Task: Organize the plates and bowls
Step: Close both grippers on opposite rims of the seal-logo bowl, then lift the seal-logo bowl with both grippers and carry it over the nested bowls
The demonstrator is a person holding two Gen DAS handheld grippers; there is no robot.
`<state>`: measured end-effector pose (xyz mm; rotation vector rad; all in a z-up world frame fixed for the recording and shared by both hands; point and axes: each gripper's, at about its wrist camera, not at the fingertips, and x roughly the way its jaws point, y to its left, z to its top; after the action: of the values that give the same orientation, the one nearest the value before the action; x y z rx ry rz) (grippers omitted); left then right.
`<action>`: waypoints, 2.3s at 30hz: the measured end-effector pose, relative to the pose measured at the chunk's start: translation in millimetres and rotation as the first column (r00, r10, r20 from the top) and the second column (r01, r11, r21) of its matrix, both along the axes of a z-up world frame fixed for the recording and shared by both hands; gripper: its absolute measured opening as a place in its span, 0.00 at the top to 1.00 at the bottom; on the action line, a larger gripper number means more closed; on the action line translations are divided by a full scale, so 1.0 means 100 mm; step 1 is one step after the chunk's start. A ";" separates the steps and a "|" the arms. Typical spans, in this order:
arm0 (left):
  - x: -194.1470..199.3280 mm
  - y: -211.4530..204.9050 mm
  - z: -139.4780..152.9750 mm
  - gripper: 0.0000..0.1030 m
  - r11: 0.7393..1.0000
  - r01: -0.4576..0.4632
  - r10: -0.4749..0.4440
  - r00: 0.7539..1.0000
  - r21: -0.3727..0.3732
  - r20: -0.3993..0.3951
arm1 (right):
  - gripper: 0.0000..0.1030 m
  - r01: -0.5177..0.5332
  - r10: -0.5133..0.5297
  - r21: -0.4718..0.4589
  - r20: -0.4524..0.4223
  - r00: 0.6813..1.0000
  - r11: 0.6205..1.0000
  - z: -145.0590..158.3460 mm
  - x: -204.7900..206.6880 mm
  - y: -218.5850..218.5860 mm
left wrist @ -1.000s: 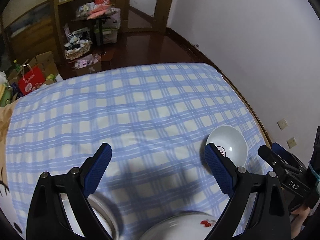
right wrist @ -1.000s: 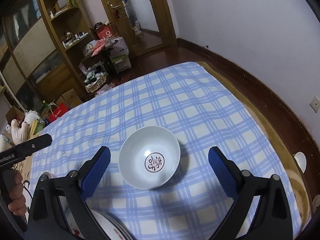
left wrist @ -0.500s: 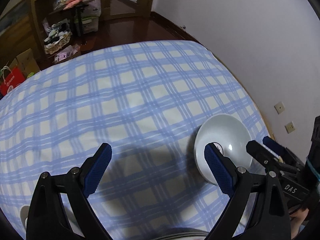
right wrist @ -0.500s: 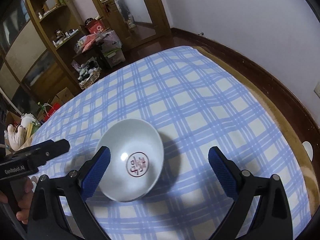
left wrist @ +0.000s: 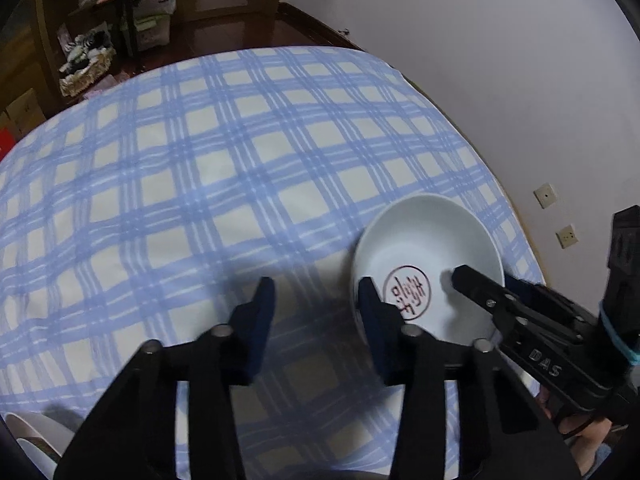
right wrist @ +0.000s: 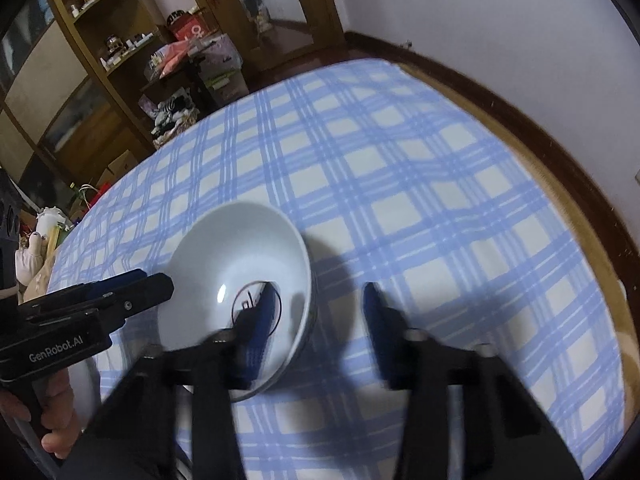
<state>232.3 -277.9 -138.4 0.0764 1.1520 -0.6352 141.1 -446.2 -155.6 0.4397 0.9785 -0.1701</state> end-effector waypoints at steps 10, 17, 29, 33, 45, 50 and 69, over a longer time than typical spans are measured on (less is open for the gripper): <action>-0.05 -0.13 -0.04 0.91 0.999 0.036 -0.036 0.999 -0.003 -0.033 | 0.84 -0.018 0.018 0.008 0.019 1.000 1.000 0.02 -0.01 0.08; -0.12 -0.15 0.00 0.91 0.999 0.038 -0.038 0.999 0.013 -0.005 | 0.84 -0.026 0.026 -0.035 0.018 1.000 0.999 0.07 -0.04 0.17; -0.32 0.08 0.30 0.91 1.000 0.003 -0.003 1.000 -0.001 0.012 | 0.84 -0.039 0.040 -0.017 0.052 0.998 0.999 0.28 -0.23 0.35; -0.42 0.25 0.46 0.91 1.000 -0.017 0.017 0.999 0.001 0.042 | 0.84 -0.061 0.064 -0.040 0.079 0.995 0.997 0.47 -0.28 0.51; -0.65 0.92 0.94 0.91 0.998 -0.070 0.070 0.995 0.003 0.072 | 0.84 -0.141 0.148 -0.063 0.116 0.982 0.988 0.85 -0.41 1.15; -0.73 1.27 1.11 0.91 0.994 -0.105 0.105 0.993 -0.008 0.060 | 0.84 -0.168 0.171 -0.036 0.135 0.976 0.985 0.98 -0.47 1.41; -1.28 2.40 1.52 0.91 0.968 -0.249 0.248 0.960 -0.006 0.132 | 0.84 -0.305 0.310 -0.055 0.188 0.932 0.951 1.32 -0.70 2.45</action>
<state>104.7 -38.3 13.2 -0.0175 1.0172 -0.3947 71.6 -201.2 -23.2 0.2694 0.8390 0.1427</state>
